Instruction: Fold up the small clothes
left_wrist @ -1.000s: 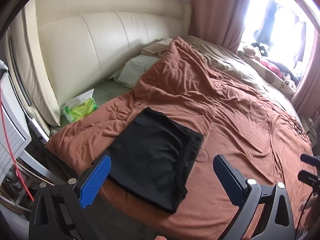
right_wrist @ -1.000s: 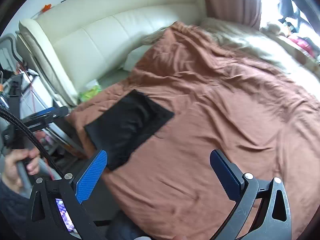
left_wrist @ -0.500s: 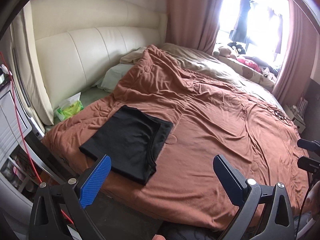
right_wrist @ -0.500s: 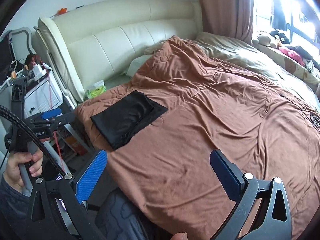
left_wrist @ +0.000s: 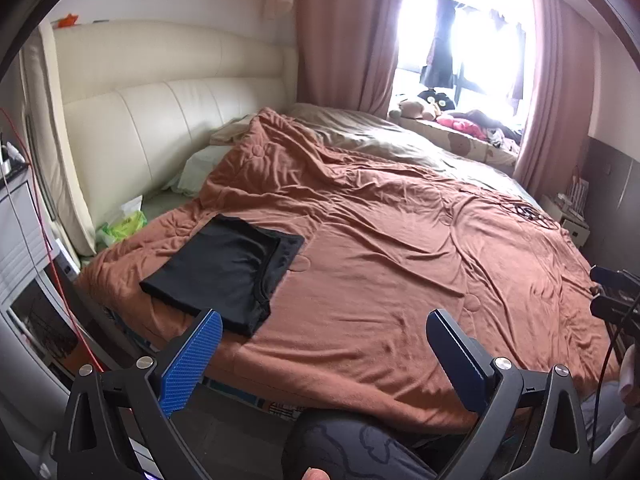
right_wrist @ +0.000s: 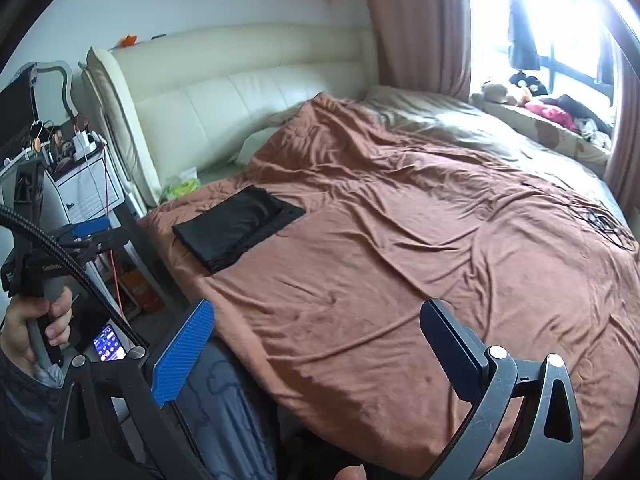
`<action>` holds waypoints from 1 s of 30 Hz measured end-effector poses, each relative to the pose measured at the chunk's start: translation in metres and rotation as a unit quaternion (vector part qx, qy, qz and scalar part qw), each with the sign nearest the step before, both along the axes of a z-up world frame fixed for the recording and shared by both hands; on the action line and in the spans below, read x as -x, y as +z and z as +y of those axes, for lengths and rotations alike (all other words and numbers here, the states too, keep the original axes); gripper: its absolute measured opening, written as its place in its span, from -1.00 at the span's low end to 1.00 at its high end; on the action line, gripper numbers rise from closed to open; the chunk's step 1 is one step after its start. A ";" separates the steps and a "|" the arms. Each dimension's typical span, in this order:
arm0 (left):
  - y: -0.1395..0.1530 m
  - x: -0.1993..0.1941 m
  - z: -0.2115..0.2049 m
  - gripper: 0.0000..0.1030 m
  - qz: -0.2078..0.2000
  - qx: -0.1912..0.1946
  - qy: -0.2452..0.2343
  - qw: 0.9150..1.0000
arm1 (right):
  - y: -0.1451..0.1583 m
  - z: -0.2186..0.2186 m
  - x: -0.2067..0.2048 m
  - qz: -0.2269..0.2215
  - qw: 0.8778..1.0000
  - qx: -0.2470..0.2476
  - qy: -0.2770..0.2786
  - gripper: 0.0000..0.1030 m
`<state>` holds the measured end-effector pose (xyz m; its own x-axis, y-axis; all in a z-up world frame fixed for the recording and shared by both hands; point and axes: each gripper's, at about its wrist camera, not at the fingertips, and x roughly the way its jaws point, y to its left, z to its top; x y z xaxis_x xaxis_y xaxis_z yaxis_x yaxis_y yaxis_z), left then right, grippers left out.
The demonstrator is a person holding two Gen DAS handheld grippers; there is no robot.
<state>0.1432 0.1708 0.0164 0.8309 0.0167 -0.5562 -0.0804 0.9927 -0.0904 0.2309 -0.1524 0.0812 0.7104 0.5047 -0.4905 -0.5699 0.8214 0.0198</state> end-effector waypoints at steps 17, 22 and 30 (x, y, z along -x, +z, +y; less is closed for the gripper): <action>-0.017 0.062 -0.064 0.99 -0.059 -0.006 -0.037 0.998 | -0.041 -0.071 0.081 -0.056 0.997 -0.044 -0.037 1.00; -0.024 0.074 -0.072 0.99 -0.068 -0.015 -0.038 0.997 | -0.056 -0.087 0.096 -0.063 0.995 -0.056 -0.052 1.00; -0.036 0.093 -0.082 0.99 -0.087 -0.017 -0.038 0.995 | -0.076 -0.100 0.109 -0.058 0.993 -0.070 -0.077 1.00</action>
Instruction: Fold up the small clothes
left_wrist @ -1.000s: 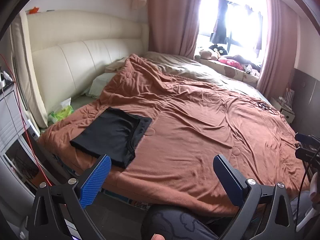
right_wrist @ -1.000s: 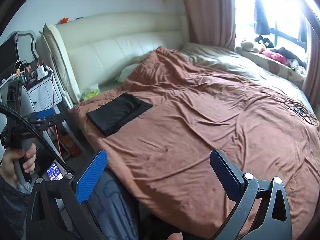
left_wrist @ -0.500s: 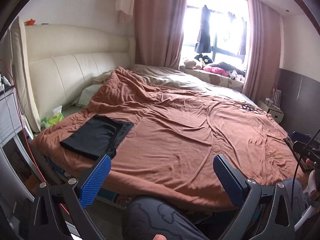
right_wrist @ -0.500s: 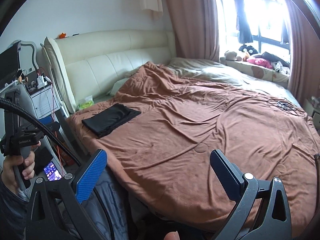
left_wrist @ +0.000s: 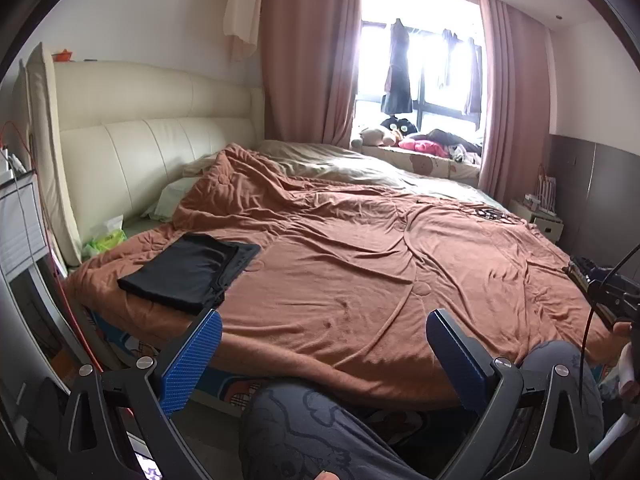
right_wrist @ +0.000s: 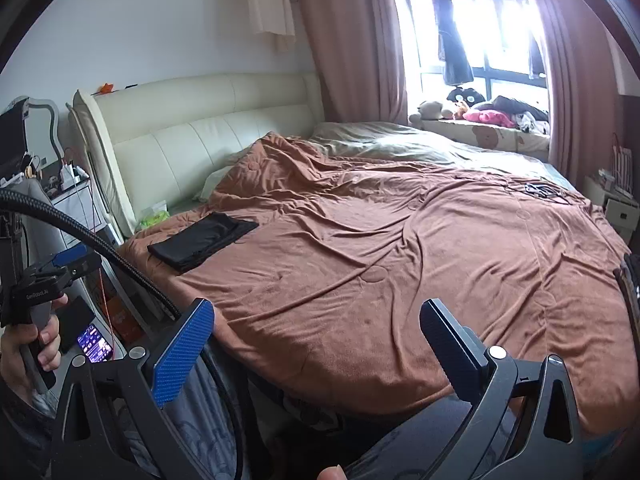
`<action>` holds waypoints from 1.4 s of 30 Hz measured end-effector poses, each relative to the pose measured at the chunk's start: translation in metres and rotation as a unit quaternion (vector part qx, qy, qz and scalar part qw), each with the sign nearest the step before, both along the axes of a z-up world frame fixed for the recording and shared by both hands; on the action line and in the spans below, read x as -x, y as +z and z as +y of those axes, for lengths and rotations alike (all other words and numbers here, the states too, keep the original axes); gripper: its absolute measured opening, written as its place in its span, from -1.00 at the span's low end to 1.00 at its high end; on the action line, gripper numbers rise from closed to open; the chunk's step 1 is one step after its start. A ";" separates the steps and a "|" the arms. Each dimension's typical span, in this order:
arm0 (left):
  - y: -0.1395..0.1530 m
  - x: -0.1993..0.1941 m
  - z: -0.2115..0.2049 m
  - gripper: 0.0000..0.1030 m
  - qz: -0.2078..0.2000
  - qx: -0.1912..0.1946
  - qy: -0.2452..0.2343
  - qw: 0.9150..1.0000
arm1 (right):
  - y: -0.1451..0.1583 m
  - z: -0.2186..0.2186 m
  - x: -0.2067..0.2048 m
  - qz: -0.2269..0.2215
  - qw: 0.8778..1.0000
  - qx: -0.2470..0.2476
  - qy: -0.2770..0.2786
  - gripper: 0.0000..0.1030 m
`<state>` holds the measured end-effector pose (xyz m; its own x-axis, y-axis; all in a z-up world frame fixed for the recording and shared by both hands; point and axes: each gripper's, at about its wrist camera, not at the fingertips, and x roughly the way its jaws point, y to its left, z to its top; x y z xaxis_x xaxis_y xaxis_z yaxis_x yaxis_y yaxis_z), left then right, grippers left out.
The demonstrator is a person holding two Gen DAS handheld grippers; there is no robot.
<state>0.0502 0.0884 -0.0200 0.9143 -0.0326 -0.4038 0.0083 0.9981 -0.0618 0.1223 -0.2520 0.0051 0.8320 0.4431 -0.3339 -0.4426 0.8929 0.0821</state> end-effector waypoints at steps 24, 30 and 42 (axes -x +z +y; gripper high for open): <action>-0.008 -0.002 -0.011 0.99 -0.016 -0.003 -0.007 1.000 | -0.012 -0.001 -0.002 0.004 1.000 -0.002 -0.018 1.00; -0.003 0.004 -0.009 0.99 -0.026 -0.002 -0.003 1.000 | -0.010 -0.001 0.000 0.004 1.000 -0.001 -0.018 1.00; 0.005 0.012 -0.010 0.99 -0.039 -0.005 -0.002 0.999 | -0.007 -0.006 0.004 -0.001 1.000 0.001 -0.018 1.00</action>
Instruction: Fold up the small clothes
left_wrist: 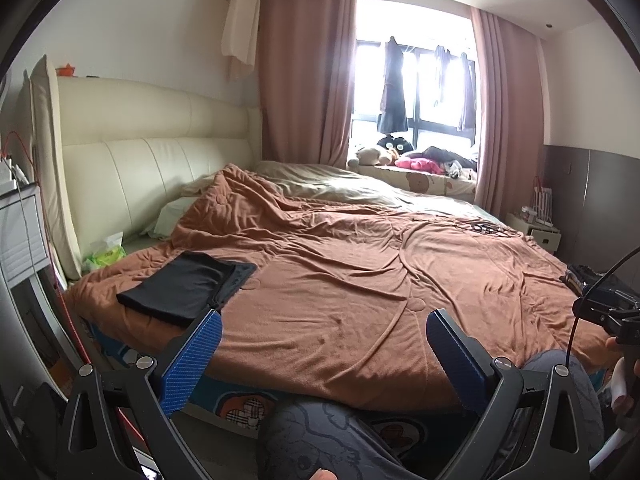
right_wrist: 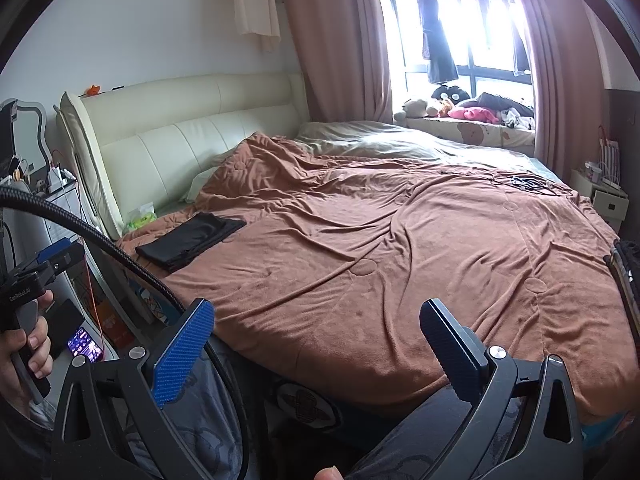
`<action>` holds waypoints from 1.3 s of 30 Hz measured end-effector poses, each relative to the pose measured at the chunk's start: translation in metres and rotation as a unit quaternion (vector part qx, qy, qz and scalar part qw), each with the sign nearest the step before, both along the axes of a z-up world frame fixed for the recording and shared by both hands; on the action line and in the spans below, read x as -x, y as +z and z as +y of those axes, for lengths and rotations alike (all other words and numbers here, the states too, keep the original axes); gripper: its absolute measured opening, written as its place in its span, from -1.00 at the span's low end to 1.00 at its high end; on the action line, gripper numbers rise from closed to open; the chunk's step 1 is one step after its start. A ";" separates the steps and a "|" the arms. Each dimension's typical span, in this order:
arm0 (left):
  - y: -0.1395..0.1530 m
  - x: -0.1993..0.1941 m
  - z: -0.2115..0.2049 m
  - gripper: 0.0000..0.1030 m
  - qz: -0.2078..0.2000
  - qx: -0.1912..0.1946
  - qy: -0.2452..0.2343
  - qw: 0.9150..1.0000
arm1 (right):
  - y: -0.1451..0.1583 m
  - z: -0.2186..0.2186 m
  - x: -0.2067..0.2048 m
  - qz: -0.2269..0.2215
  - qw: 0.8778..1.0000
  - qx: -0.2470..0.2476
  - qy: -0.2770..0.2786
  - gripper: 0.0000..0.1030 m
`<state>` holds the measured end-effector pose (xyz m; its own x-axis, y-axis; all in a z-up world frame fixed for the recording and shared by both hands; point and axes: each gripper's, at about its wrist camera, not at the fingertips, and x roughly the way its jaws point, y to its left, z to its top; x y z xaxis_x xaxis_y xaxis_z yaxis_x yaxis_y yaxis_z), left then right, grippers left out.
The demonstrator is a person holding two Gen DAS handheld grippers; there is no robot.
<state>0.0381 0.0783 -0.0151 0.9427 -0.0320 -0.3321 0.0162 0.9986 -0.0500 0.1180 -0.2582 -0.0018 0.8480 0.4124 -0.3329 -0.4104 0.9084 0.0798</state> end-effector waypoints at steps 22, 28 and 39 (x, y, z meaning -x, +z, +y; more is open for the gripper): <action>0.012 0.012 -0.004 0.99 -0.009 -0.006 0.001 1.000 | 0.001 -0.005 0.010 -0.014 1.000 0.001 0.007 1.00; 0.014 0.015 -0.006 0.99 -0.009 -0.007 0.000 1.000 | 0.001 -0.006 0.010 -0.012 1.000 0.001 0.005 1.00; 0.013 0.020 -0.007 0.99 -0.008 -0.001 -0.001 1.000 | 0.002 -0.007 0.016 -0.018 1.000 0.003 0.006 1.00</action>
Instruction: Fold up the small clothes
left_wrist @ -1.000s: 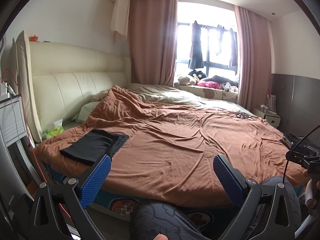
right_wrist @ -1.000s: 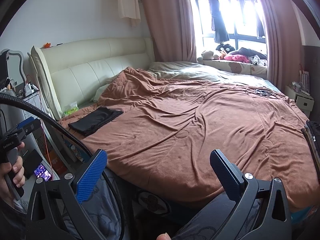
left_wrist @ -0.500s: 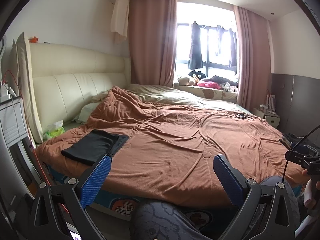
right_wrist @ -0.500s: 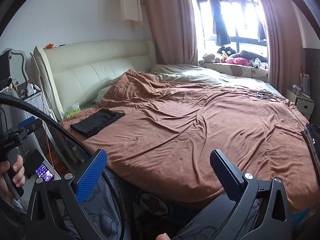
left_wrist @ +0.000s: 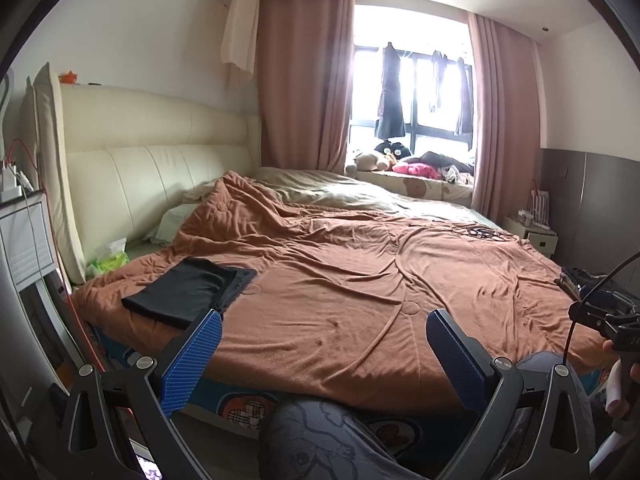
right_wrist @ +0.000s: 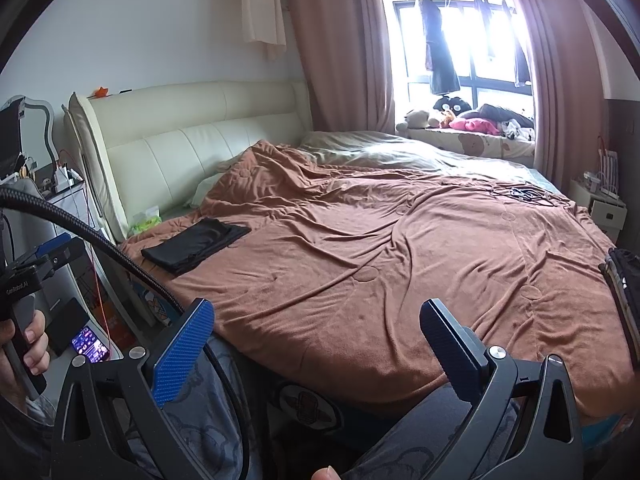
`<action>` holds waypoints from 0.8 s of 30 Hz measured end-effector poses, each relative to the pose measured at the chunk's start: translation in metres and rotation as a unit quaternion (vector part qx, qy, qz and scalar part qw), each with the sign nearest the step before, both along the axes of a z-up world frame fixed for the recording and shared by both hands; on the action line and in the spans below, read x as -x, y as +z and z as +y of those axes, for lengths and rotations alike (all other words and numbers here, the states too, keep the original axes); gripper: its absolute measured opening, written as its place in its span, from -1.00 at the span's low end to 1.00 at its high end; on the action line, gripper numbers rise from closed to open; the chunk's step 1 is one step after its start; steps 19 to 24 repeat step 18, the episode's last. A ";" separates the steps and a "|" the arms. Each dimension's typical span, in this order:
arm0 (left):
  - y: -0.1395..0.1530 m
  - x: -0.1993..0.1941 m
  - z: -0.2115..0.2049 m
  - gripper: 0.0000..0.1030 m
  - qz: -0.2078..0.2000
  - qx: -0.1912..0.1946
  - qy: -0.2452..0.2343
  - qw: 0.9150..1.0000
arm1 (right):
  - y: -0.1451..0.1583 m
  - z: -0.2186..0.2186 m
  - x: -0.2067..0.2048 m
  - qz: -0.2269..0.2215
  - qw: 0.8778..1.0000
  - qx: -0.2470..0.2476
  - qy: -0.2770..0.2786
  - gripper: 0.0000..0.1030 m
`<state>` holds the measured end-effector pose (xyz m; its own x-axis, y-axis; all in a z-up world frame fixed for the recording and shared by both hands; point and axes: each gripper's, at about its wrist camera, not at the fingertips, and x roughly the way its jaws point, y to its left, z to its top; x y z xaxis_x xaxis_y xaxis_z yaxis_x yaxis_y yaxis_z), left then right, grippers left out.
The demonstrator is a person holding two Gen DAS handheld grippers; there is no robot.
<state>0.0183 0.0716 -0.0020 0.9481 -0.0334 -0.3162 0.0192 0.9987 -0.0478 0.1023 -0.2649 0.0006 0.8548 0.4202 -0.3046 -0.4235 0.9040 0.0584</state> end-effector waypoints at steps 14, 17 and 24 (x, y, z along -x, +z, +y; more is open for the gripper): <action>0.001 0.009 0.001 0.99 -0.004 0.003 0.002 1.000 | -0.001 0.002 0.004 -0.003 1.000 0.002 -0.003 1.00; 0.002 0.012 0.001 0.99 -0.004 0.001 0.002 1.000 | -0.002 0.002 0.005 -0.003 1.000 0.003 -0.003 1.00; 0.001 0.012 0.001 0.99 -0.003 0.002 0.002 1.000 | -0.002 0.002 0.006 -0.003 1.000 0.002 -0.003 1.00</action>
